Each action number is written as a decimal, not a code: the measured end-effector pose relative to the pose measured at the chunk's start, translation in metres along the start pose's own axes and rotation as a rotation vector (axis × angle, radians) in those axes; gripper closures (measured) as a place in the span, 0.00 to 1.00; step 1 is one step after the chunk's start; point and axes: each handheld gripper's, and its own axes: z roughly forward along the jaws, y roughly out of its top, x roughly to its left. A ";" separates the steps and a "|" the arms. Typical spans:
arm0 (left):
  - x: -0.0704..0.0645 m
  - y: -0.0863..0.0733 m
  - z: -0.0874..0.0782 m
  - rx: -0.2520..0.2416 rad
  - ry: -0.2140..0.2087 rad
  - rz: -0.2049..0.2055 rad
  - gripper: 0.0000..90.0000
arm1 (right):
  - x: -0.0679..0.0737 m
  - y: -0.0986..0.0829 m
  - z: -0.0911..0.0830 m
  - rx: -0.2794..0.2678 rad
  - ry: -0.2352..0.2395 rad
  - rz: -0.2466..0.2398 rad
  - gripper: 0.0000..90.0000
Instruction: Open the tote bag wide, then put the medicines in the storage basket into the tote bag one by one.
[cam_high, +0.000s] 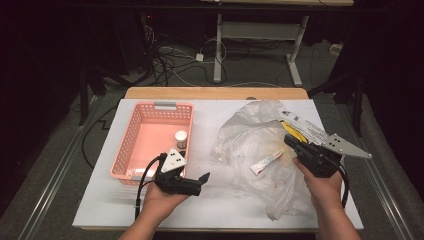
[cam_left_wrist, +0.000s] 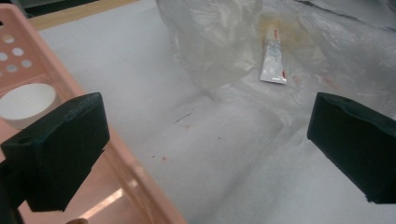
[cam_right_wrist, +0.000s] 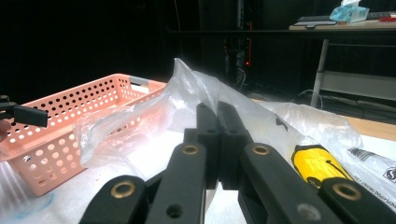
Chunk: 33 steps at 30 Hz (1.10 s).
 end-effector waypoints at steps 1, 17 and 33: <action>0.003 0.000 -0.002 0.002 0.003 -0.007 0.00 | 0.000 0.000 0.000 -0.002 0.001 0.000 1.00; 0.059 0.002 -0.036 0.014 0.163 -0.079 0.00 | 0.000 -0.001 0.007 0.012 -0.003 0.003 1.00; 0.089 0.024 -0.020 0.032 0.198 -0.137 0.02 | -0.003 0.002 0.000 -0.005 0.002 -0.002 1.00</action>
